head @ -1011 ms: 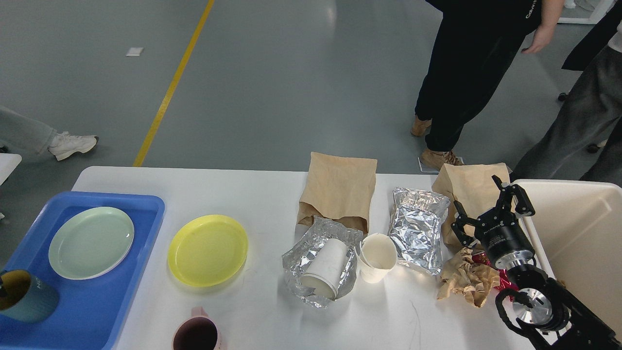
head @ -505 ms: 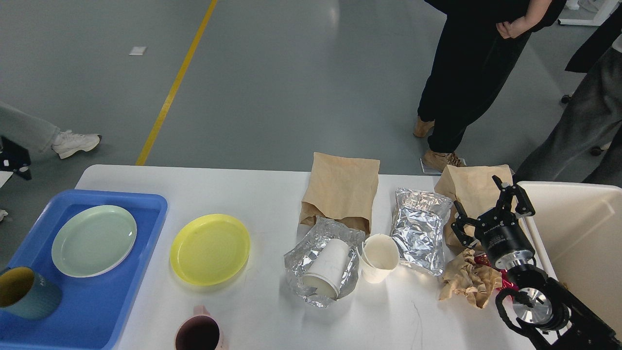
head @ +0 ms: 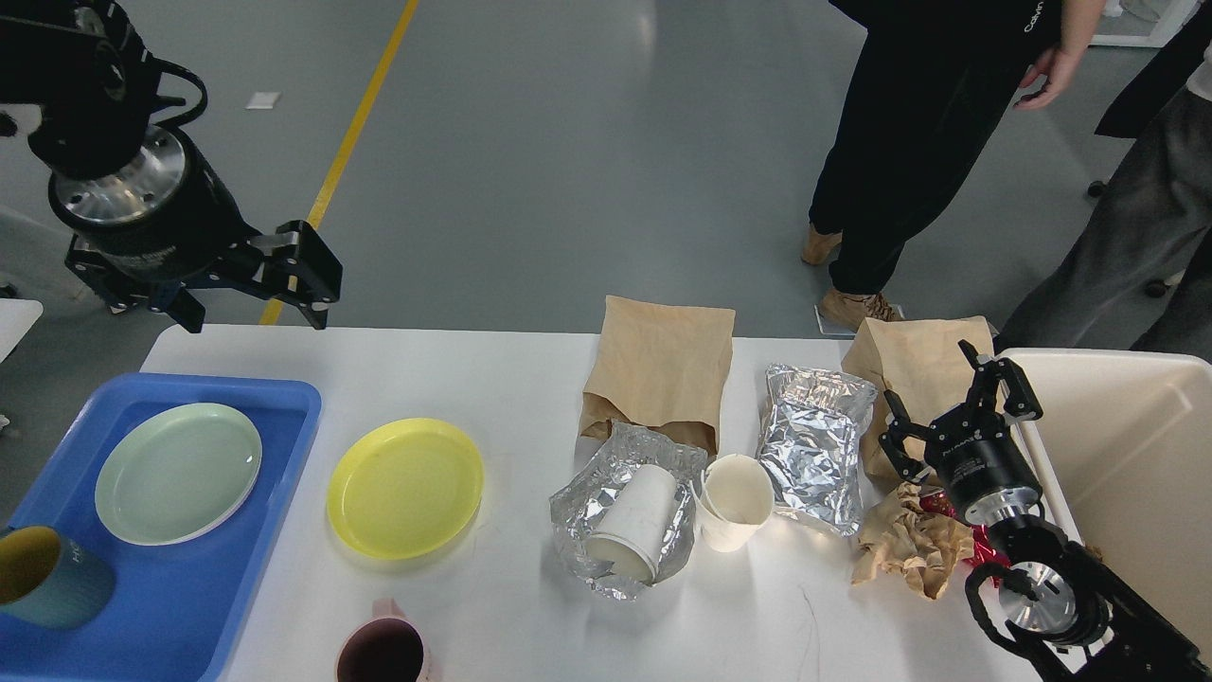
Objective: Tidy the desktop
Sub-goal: 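Move the left gripper down to the pink mug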
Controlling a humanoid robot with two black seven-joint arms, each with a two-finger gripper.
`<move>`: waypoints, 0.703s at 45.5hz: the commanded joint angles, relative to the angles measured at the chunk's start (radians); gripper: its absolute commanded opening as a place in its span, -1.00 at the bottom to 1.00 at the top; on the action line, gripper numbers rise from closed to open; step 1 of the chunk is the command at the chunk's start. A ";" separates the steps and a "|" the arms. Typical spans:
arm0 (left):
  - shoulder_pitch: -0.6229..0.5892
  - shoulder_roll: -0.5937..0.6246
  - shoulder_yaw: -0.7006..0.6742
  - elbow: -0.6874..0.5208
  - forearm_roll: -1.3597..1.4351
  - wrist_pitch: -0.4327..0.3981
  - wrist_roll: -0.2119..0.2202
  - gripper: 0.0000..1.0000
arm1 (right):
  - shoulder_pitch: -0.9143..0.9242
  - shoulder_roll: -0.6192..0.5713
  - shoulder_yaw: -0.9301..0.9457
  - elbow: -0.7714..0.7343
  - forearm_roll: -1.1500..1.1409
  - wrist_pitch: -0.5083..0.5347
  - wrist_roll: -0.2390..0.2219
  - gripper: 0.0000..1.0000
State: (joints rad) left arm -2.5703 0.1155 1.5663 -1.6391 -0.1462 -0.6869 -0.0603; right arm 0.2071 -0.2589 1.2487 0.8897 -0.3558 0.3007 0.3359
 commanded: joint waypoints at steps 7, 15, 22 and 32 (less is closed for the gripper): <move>-0.079 -0.005 -0.048 -0.119 -0.021 0.023 -0.039 0.92 | 0.000 0.000 0.000 0.000 0.000 0.000 0.000 1.00; -0.053 0.027 -0.043 -0.114 -0.016 -0.049 -0.050 0.92 | 0.000 0.000 0.000 0.000 0.000 0.000 0.000 1.00; -0.016 0.082 -0.045 -0.110 -0.016 -0.062 -0.062 0.92 | 0.000 0.000 0.000 0.000 0.000 0.000 0.000 1.00; 0.099 0.090 -0.057 -0.033 -0.015 -0.048 -0.062 0.93 | 0.000 0.000 0.000 0.000 0.000 0.000 -0.001 1.00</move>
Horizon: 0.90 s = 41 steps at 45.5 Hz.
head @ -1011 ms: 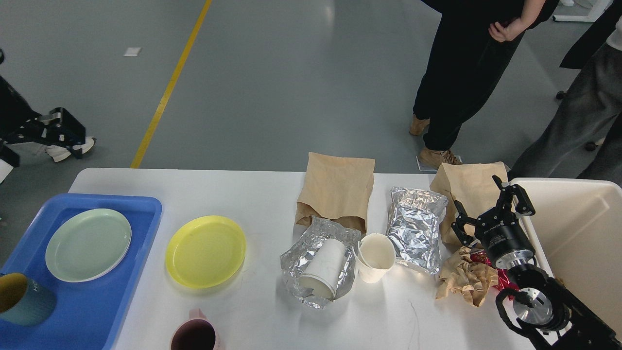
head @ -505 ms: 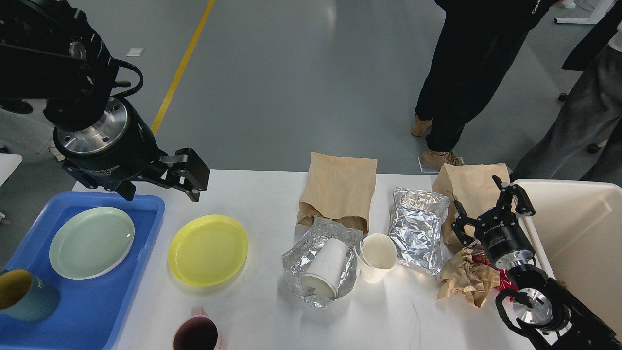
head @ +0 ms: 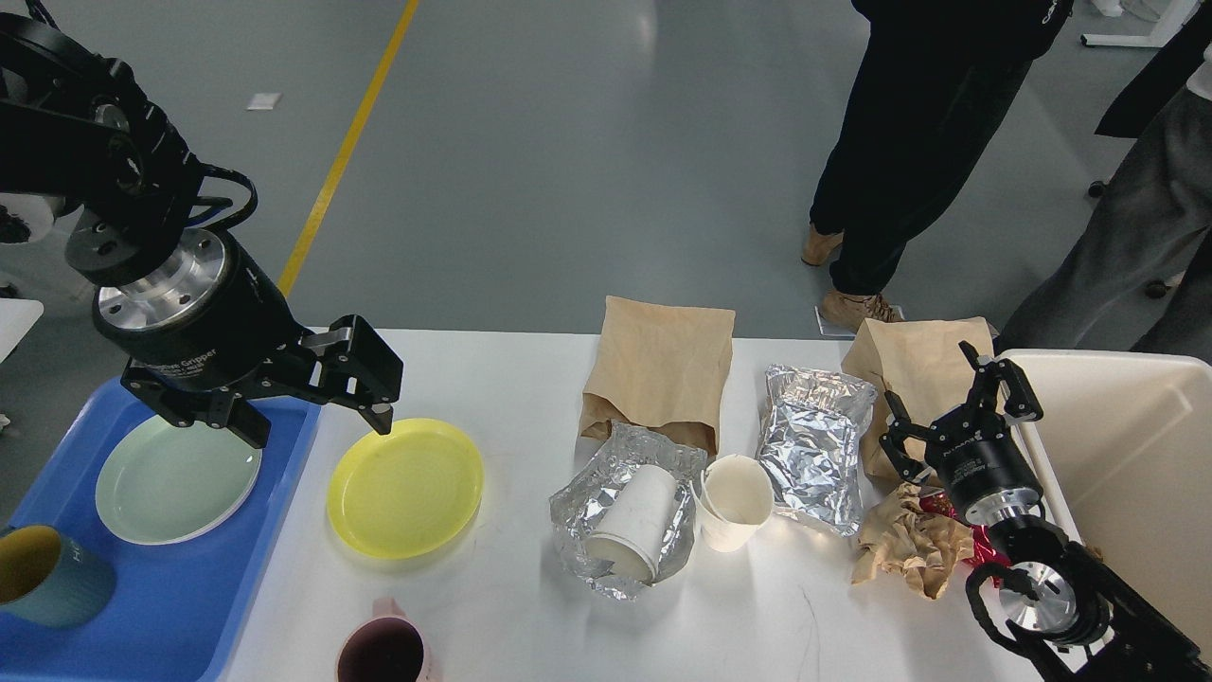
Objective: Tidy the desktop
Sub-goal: 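Move the left gripper down to the pink mug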
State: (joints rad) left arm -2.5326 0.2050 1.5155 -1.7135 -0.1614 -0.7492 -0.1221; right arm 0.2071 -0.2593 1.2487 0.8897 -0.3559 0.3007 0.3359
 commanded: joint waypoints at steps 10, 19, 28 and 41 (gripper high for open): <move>0.192 0.046 -0.096 0.074 0.005 0.019 0.009 0.92 | 0.000 0.000 0.000 0.000 0.000 0.000 0.000 1.00; 0.317 0.122 -0.093 0.058 0.033 0.022 0.019 0.91 | 0.000 0.000 0.000 0.000 0.000 0.000 0.000 1.00; 0.501 0.125 -0.074 0.045 0.062 0.088 0.016 0.83 | 0.000 0.000 0.000 0.000 0.000 0.000 0.000 1.00; 0.721 0.122 -0.093 0.045 0.069 0.413 0.013 0.82 | 0.000 0.000 0.000 0.000 -0.001 0.000 0.000 1.00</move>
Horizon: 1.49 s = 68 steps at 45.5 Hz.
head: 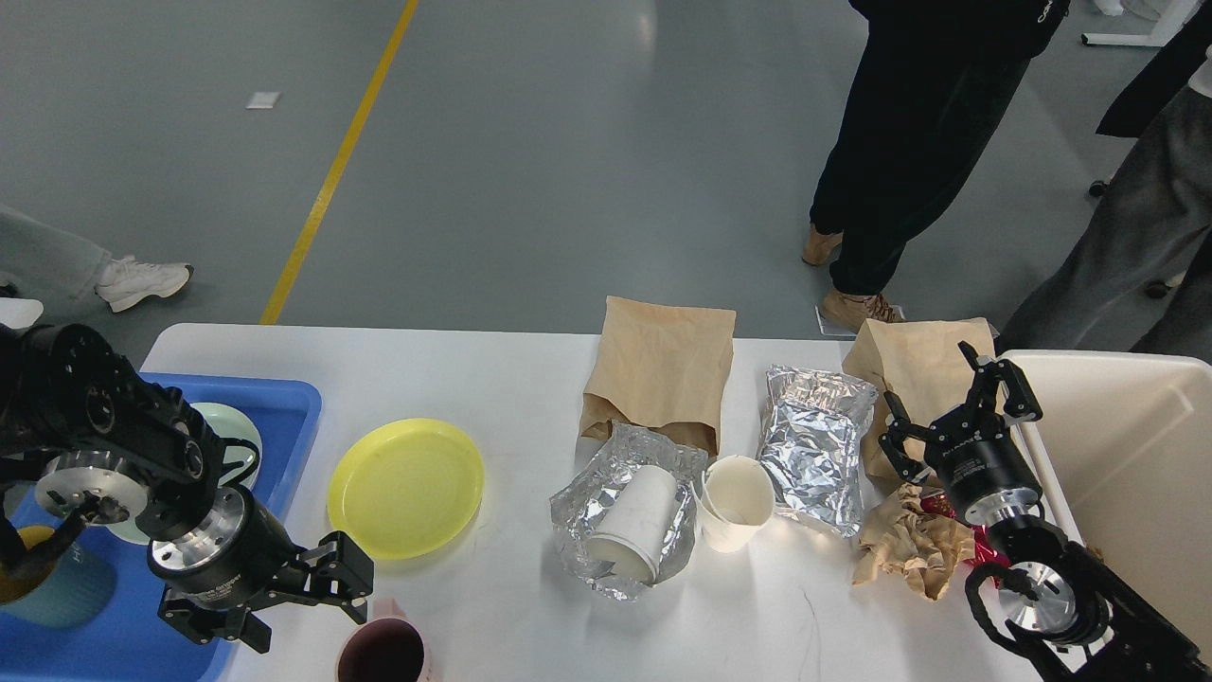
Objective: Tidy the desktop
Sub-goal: 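Move the left gripper down to the pink mug, then grasp the pink mug with the left gripper and lift it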
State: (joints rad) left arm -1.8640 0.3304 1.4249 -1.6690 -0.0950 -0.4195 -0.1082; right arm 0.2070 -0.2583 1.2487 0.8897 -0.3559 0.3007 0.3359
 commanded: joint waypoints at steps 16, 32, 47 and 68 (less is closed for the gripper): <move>0.223 -0.068 -0.054 0.020 0.043 0.238 -0.001 0.82 | 0.000 -0.001 0.000 0.000 0.000 0.000 0.000 1.00; 0.301 -0.108 -0.064 0.058 0.043 0.410 0.002 0.50 | 0.000 0.001 0.000 0.000 0.000 0.000 0.000 1.00; 0.333 -0.109 -0.106 0.068 0.043 0.404 0.004 -0.07 | 0.000 0.001 0.000 0.000 0.000 0.000 0.000 1.00; 0.333 -0.109 -0.103 0.072 0.049 0.370 0.018 -1.00 | 0.000 0.001 0.000 0.000 0.000 0.000 0.000 1.00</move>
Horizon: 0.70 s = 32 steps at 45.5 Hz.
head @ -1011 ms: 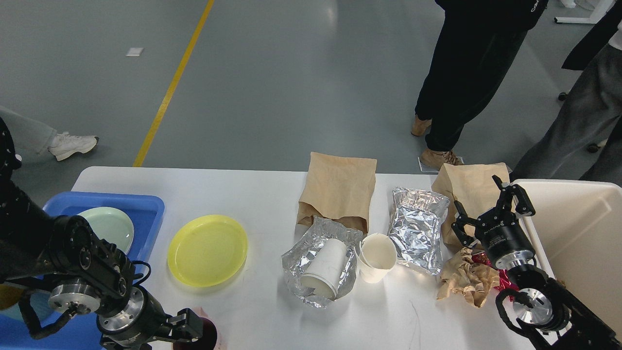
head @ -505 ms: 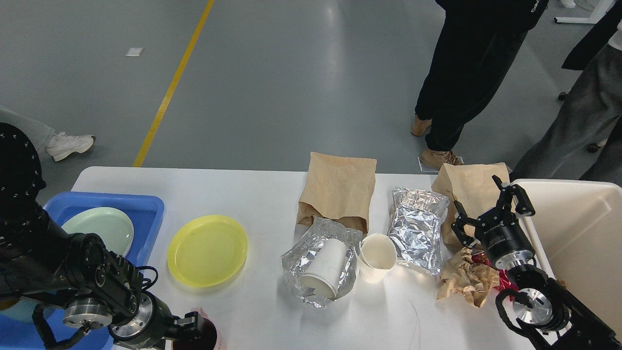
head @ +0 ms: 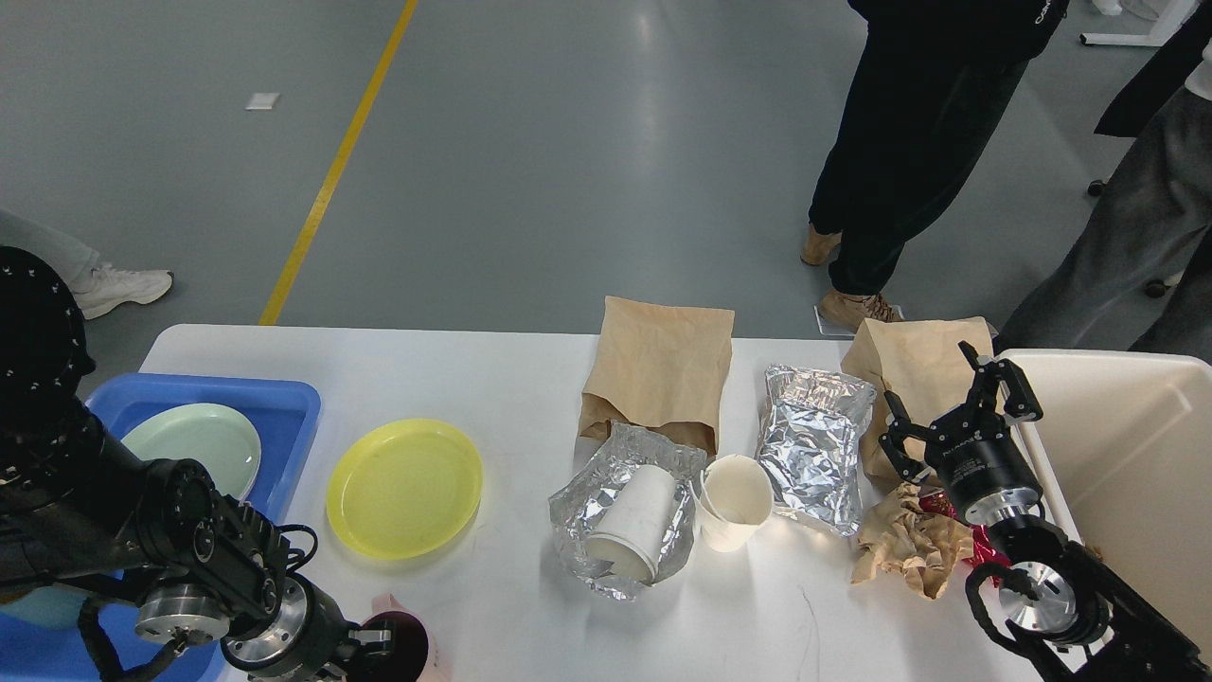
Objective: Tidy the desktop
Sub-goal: 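Grasp the pink mug with the left gripper and lift it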
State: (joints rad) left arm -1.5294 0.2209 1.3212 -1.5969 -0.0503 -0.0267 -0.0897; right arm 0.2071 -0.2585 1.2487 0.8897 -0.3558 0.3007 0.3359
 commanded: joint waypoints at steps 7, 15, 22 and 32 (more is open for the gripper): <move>-0.005 0.003 0.001 0.000 0.020 -0.047 -0.005 -1.00 | 0.000 -0.001 0.000 0.000 0.000 0.000 0.000 1.00; -0.028 0.017 0.016 -0.006 0.020 -0.058 -0.008 -1.00 | 0.000 0.001 0.000 0.000 0.000 0.000 0.000 1.00; -0.271 0.066 0.102 -0.047 0.021 -0.269 -0.047 -1.00 | 0.000 0.001 0.000 0.000 0.000 0.000 0.000 1.00; -0.653 0.071 0.214 -0.069 0.033 -0.554 -0.097 -1.00 | 0.000 0.001 0.000 0.000 0.000 0.000 0.000 1.00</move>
State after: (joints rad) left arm -1.9916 0.2942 1.4897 -1.6554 -0.0229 -0.4554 -0.1727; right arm 0.2071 -0.2577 1.2487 0.8897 -0.3563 0.3007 0.3359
